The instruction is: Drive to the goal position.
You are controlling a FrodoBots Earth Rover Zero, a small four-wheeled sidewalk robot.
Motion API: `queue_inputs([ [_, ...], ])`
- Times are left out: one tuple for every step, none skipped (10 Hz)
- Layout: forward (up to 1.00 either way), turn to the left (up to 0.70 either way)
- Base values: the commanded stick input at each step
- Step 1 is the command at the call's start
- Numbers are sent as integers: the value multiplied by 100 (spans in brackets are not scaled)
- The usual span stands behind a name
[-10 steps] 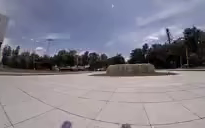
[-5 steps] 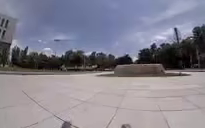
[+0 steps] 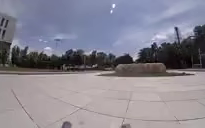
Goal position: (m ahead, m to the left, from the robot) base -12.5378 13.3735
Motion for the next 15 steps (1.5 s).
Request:
queue_inputs([
  [70, 35],
  [70, 35],
  [70, 35],
  [70, 35],
  [70, 35],
  [70, 35],
  [70, 35],
  [70, 35],
  [70, 35],
  [70, 35],
  [70, 35],
  [70, 35],
  [70, 35],
  [70, 35],
  [70, 35],
])
